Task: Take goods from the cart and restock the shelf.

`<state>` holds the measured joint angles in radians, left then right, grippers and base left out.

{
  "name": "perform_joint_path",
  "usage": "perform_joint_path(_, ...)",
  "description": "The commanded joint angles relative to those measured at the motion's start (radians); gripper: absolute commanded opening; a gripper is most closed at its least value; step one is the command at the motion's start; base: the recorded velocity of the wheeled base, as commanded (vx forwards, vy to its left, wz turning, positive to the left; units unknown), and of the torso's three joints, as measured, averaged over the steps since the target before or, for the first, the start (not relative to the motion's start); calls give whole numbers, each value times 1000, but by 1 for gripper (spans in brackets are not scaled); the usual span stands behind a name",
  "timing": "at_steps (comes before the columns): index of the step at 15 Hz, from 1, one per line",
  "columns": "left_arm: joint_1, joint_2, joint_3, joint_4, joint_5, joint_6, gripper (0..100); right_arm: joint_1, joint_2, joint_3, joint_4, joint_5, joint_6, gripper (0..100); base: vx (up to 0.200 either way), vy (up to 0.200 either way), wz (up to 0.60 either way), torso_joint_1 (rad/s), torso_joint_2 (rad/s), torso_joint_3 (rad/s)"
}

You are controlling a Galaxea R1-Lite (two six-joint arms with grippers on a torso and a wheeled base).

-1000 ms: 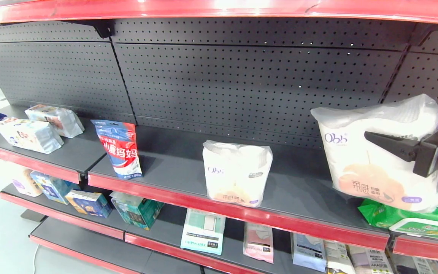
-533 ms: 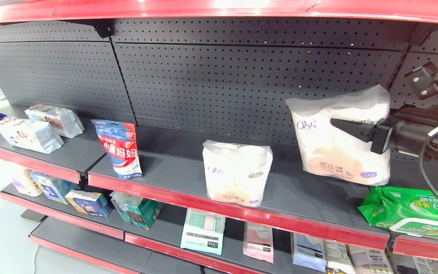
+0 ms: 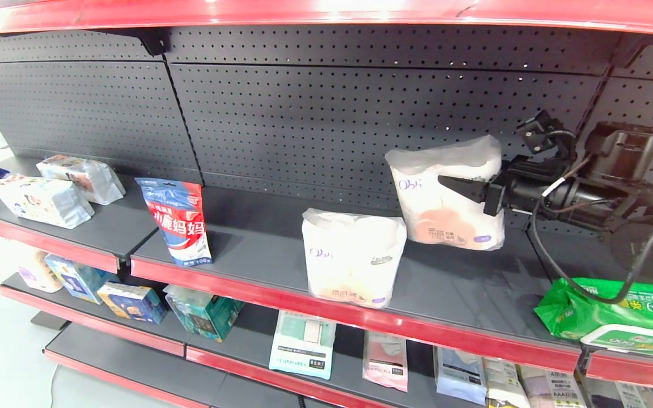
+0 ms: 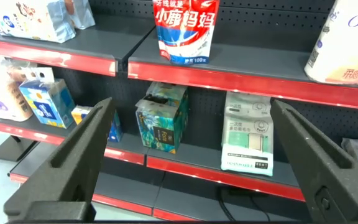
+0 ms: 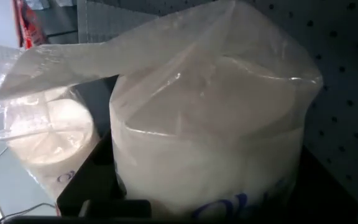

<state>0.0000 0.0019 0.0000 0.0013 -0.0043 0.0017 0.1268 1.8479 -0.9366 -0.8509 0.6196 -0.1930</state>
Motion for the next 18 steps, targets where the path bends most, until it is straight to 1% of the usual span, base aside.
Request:
perform_joint_path(1, 2, 0, 0, 0, 0, 0, 100, 7, 132, -82, -19, 88, 0, 0, 0, 0, 0, 0, 0, 0)
perform_joint_path(2, 0, 0, 0, 0, 0, 0, 100, 7, 156, -102, -20, 124, 0, 0, 0, 0, 0, 0, 0, 0)
perform_joint_path(3, 2, 0, 0, 0, 0, 0, 100, 7, 159, -105, -20, 127, 0, 0, 0, 0, 0, 0, 0, 0)
perform_joint_path(4, 2, 0, 0, 0, 0, 0, 100, 8, 189, -139, -20, 150, -2, 0, 0, 0, 0, 0, 0, 0)
perform_joint_path(5, 2, 0, 0, 0, 0, 0, 100, 22, 240, -205, -22, 157, -2, 0, 0, 0, 0, 0, 0, 0)
perform_joint_path(6, 0, 0, 0, 0, 0, 0, 100, 24, 251, -222, -24, 157, 0, 0, 0, 0, 0, 0, 0, 0)
perform_joint_path(7, 2, 0, 0, 0, 0, 0, 100, 43, 277, -268, -24, 160, 4, 0, 0, 0, 0, 0, 0, 0)
perform_joint_path(9, 2, 0, 0, 0, 0, 0, 100, 57, 312, -295, -24, 166, 3, 0, 0, 0, 0, 0, 0, 0)
perform_joint_path(13, 2, 0, 0, 0, 0, 0, 100, 73, 360, -284, -24, 169, -17, 0, 0, 0, 0, 0, 0, 0)
perform_joint_path(15, 2, 0, 0, 0, 0, 0, 100, 53, 378, -269, -22, 167, -57, 0, 0, 0, 0, 0, 0, 0)
perform_joint_path(18, 2, 0, 0, 0, 0, 0, 100, -3, 378, -252, -17, 172, -89, 0, 0, 0, 0, 0, 0, 0)
